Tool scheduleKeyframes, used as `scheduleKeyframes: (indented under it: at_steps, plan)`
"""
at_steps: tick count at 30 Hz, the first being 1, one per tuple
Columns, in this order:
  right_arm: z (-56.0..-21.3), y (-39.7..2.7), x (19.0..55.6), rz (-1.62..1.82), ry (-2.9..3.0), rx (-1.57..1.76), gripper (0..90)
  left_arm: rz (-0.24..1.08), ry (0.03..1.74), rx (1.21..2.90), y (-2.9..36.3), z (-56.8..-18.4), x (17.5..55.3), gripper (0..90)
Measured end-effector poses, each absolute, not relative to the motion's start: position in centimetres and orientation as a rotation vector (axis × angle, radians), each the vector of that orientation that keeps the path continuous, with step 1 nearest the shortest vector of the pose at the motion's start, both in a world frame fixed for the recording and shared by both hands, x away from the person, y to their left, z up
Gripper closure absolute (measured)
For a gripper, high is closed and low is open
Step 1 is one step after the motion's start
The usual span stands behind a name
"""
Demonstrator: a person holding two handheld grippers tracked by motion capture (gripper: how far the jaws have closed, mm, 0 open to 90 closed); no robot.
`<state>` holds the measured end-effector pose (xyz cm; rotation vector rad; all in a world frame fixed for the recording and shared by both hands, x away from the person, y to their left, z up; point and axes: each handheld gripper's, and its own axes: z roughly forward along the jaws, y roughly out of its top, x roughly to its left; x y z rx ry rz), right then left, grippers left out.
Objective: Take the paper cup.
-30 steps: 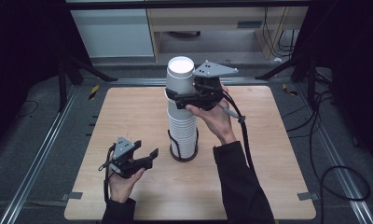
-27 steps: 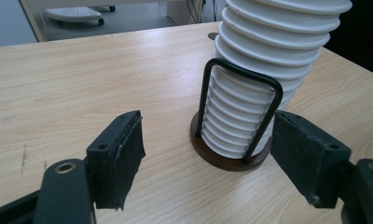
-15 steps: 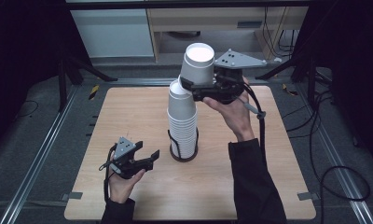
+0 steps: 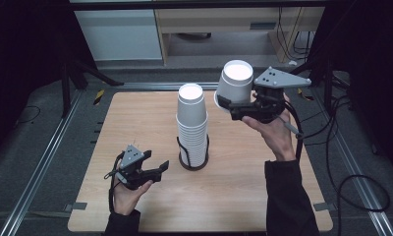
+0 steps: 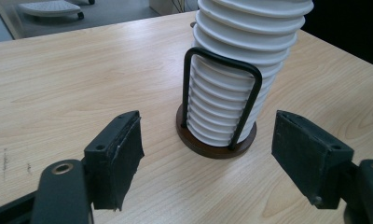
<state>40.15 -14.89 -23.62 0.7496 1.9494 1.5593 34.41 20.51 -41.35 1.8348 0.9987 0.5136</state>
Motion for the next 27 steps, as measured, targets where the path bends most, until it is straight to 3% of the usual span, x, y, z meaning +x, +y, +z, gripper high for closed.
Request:
scheduleKeyframes:
  at_steps: [27]
  plan:
    - [-32.6,-16.3,36.6,1.607,2.213,0.619,15.5,0.429,0.896,1.888,20.3,-41.1,33.9,22.4]
